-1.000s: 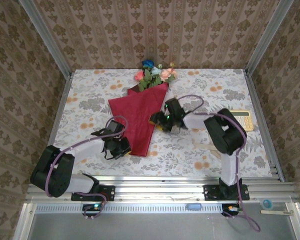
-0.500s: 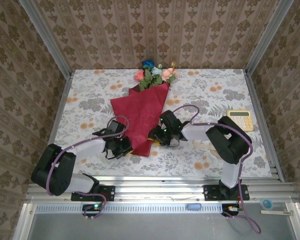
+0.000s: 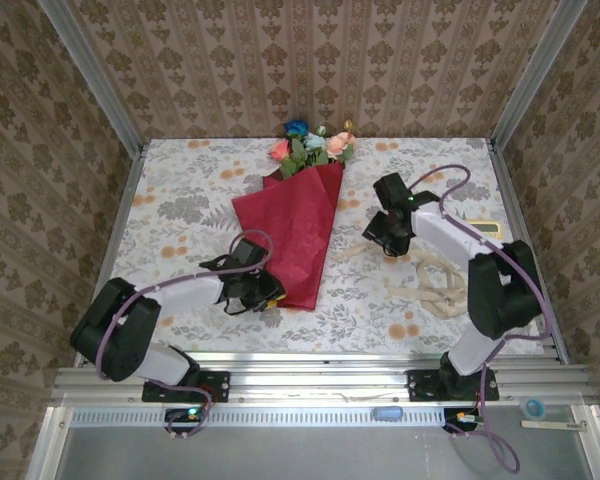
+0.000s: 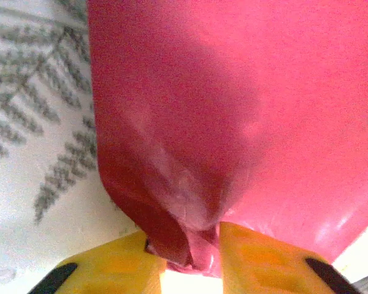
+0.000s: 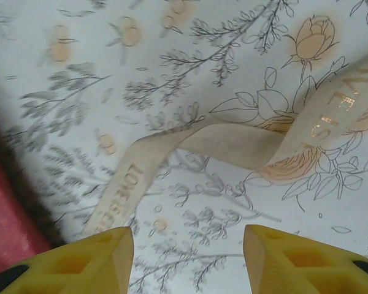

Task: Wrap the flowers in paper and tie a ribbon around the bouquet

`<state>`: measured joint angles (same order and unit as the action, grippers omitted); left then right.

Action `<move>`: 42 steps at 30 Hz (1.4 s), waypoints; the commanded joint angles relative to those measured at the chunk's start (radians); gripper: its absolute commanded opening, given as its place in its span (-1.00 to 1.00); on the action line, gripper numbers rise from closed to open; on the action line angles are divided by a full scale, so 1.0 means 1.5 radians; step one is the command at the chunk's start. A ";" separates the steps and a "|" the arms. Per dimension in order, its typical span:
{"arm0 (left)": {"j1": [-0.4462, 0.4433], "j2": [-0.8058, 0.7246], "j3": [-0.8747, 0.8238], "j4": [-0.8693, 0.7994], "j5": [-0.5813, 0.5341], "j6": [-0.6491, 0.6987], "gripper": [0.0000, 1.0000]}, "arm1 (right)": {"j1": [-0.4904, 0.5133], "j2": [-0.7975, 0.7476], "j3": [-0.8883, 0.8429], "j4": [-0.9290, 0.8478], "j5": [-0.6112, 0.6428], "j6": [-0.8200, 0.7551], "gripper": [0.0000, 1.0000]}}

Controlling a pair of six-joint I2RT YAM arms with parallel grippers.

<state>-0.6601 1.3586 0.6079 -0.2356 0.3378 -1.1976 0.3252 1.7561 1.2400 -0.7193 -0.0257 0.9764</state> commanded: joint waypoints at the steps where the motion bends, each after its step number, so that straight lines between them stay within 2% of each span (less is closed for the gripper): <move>1: -0.001 -0.063 0.020 -0.057 0.005 -0.017 -0.30 | 0.001 0.052 0.027 -0.041 0.025 0.069 0.05; 7: 0.019 -0.130 0.025 -0.097 0.005 -0.027 -0.29 | 0.001 0.132 0.078 -0.007 0.044 0.120 0.08; 11: 0.062 -0.149 0.015 -0.096 0.022 -0.020 -0.32 | 0.001 0.178 0.112 -0.007 0.029 0.130 -0.05; 14: 0.086 -0.157 0.032 -0.104 0.034 -0.010 -0.32 | 0.002 0.191 0.107 0.007 0.014 0.135 -0.41; 17: 0.099 -0.161 0.069 -0.138 0.034 0.005 -0.31 | 0.002 0.174 0.089 0.022 0.012 0.136 -0.98; 26: 0.124 -0.112 0.136 -0.142 0.052 0.033 -0.29 | 0.040 -0.012 0.034 0.010 0.093 0.063 -1.00; 30: 0.126 -0.079 0.154 -0.134 0.052 0.051 -0.29 | 0.049 -0.065 0.018 -0.024 0.123 -0.024 -1.00; 31: 0.126 -0.072 0.160 -0.133 0.053 0.055 -0.29 | 0.045 -0.064 0.018 -0.037 0.132 -0.060 -0.77; 33: 0.125 -0.059 0.174 -0.131 0.056 0.065 -0.30 | 0.032 -0.058 0.018 -0.061 0.142 -0.137 -0.06; 34: 0.125 -0.051 0.182 -0.134 0.057 0.074 -0.29 | 0.026 -0.049 0.022 -0.079 0.155 -0.186 0.11; 38: 0.121 -0.029 0.213 -0.152 0.055 0.107 -0.29 | -0.012 -0.003 0.024 -0.142 0.194 -0.321 0.33; 42: 0.107 -0.009 0.225 -0.149 0.054 0.116 -0.29 | -0.085 0.030 0.010 -0.141 0.121 -0.349 0.35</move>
<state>-0.4843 1.3277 0.9199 -0.4389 0.4053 -1.0683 0.2543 1.7721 1.2682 -0.8600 0.1753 0.5655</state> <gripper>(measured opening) 0.353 0.672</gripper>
